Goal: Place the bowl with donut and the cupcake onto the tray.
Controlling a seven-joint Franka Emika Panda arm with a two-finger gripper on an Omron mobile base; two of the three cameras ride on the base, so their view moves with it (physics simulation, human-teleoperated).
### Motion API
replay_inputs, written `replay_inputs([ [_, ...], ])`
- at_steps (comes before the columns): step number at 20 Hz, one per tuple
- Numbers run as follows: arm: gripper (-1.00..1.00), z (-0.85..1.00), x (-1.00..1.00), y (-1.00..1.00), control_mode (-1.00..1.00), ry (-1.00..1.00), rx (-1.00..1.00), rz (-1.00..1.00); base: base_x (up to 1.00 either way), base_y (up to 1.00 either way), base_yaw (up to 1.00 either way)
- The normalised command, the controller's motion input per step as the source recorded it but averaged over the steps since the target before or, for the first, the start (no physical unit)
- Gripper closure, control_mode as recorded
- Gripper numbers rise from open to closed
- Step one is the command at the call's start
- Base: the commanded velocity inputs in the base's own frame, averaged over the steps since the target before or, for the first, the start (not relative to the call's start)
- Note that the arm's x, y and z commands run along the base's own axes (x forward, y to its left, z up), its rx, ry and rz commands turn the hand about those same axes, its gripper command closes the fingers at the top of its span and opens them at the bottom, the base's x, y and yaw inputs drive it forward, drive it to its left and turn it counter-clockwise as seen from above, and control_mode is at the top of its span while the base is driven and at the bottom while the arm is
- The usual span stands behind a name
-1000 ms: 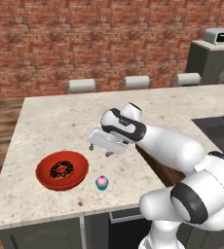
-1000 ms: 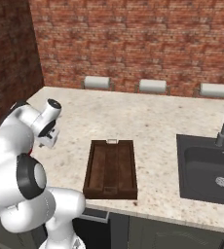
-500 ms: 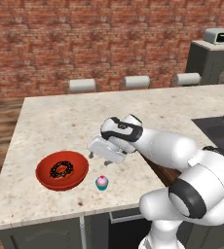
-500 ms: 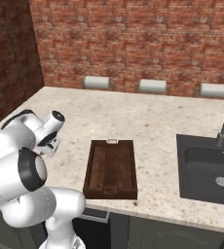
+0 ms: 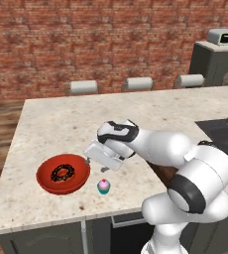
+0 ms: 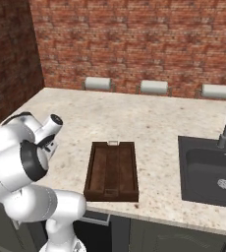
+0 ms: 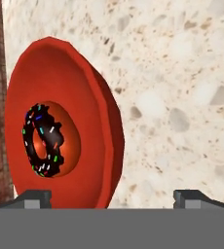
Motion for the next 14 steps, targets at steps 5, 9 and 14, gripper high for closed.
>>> replay_inputs([
  [5, -1.00, -0.07, 0.18, 0.14, -1.00, 0.02, 0.00, 0.00, 0.00, 0.00, 0.00],
  [9, -1.00, -0.14, 0.17, 0.12, -1.00, 0.02, 0.00, 0.00, 0.00, 0.00, 0.00],
  [14, -1.00, -0.18, 0.16, 0.14, -1.00, 0.02, 0.00, 0.00, 0.00, 0.00, 0.00],
])
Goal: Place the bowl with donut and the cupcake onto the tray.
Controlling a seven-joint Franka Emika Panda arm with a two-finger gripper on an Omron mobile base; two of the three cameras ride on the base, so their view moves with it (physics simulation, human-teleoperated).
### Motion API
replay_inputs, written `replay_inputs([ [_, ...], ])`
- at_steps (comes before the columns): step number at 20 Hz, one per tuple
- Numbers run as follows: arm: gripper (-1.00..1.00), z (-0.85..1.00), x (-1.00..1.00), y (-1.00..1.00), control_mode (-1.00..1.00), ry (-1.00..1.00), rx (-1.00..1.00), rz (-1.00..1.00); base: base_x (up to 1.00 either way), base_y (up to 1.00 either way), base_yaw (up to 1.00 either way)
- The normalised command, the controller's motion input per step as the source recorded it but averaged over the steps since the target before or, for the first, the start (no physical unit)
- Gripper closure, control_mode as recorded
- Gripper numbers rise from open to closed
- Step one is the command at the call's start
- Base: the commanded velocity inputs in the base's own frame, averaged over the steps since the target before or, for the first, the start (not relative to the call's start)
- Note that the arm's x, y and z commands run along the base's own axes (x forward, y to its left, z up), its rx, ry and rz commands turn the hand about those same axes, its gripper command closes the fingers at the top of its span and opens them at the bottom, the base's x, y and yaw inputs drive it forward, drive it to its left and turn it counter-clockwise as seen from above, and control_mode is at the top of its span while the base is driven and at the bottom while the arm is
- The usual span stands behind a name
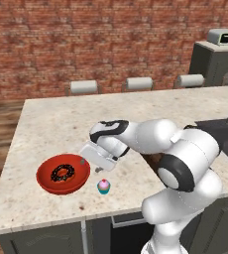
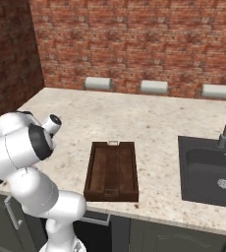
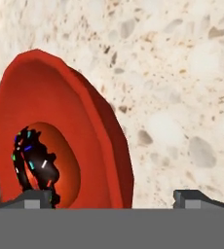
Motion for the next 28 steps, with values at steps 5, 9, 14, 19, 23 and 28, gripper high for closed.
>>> replay_inputs([
  [5, -1.00, -0.19, 0.08, 0.15, -1.00, 0.01, 0.00, 0.00, 0.00, 0.00, 0.00],
  [9, -1.00, -0.22, 0.06, 0.13, -1.00, 0.01, 0.00, 0.00, 0.00, 0.00, 0.00],
  [14, -1.00, -0.17, 0.02, 0.08, -1.00, 0.00, 0.00, 0.00, 0.00, 0.00, 0.00],
  [19, 1.00, -0.05, 0.00, 0.01, -1.00, 0.00, 0.00, 0.00, 0.00, 0.00, 0.00],
  [23, 1.00, 0.00, 0.00, 0.00, -1.00, 0.00, 0.00, 0.00, 0.00, 0.00, 0.00],
  [28, 1.00, 0.00, 0.00, 0.00, -1.00, 0.00, 0.00, 0.00, 0.00, 0.00, 0.00],
])
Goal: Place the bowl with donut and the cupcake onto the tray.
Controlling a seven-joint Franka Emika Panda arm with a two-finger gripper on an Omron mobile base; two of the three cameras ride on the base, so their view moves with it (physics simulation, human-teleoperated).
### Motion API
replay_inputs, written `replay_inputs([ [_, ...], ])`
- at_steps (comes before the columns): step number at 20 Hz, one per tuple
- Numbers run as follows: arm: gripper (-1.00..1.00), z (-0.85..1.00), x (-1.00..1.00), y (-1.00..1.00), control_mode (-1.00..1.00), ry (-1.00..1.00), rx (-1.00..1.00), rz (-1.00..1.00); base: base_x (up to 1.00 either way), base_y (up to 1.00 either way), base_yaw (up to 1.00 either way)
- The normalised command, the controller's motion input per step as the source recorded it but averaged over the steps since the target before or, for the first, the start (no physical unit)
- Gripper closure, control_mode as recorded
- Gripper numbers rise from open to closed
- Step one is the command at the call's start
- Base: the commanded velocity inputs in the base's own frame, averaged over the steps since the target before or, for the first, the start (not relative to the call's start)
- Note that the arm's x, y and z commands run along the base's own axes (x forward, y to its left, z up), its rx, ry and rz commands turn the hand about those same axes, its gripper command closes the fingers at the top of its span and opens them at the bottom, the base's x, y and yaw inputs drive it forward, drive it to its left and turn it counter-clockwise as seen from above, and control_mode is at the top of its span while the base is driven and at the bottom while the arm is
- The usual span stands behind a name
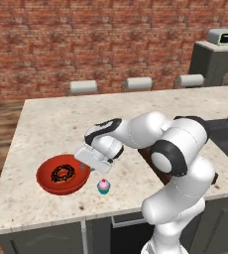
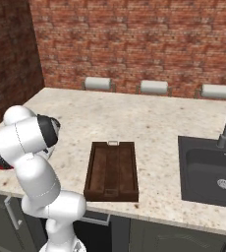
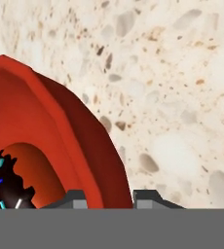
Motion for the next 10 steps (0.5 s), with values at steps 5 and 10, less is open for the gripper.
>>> replay_inputs([
  [5, 1.00, 0.23, 0.00, 0.03, -1.00, 0.00, 0.00, -0.01, 0.00, 0.00, 0.00],
  [10, 1.00, 0.41, 0.00, 0.00, -1.00, 0.00, 0.00, -0.04, 0.00, 0.00, 0.00],
])
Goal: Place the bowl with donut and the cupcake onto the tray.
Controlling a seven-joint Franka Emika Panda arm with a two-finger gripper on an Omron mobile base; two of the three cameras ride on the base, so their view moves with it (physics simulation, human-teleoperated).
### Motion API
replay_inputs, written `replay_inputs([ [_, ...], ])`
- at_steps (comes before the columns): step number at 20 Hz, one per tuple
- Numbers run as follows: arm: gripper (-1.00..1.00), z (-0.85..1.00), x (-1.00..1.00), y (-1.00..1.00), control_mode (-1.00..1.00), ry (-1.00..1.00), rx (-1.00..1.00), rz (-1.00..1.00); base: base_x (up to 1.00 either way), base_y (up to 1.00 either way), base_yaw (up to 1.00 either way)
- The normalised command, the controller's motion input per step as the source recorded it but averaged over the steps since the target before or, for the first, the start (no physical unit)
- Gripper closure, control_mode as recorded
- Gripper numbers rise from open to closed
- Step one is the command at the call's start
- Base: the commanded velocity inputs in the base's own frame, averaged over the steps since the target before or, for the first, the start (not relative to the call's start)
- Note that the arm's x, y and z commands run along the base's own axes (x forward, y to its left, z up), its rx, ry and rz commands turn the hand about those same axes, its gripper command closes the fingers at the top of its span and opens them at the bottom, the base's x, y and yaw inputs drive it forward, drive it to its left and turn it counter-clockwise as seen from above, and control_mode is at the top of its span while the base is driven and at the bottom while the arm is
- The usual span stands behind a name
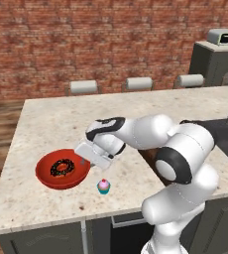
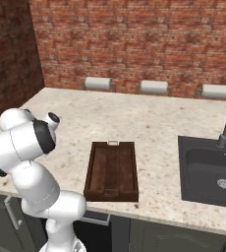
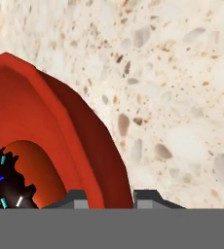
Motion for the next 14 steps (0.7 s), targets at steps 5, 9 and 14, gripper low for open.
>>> replay_inputs([
  [5, 1.00, 0.33, 0.00, -0.09, -1.00, 0.00, 0.00, -0.10, 0.00, 0.00, 0.00],
  [9, 1.00, 0.06, -0.04, -0.30, -1.00, -0.06, 0.00, -0.08, 0.00, 0.00, 0.00],
  [14, 1.00, 0.16, -0.17, -0.39, -1.00, -0.10, 0.00, -0.03, 0.00, 0.00, 0.00],
])
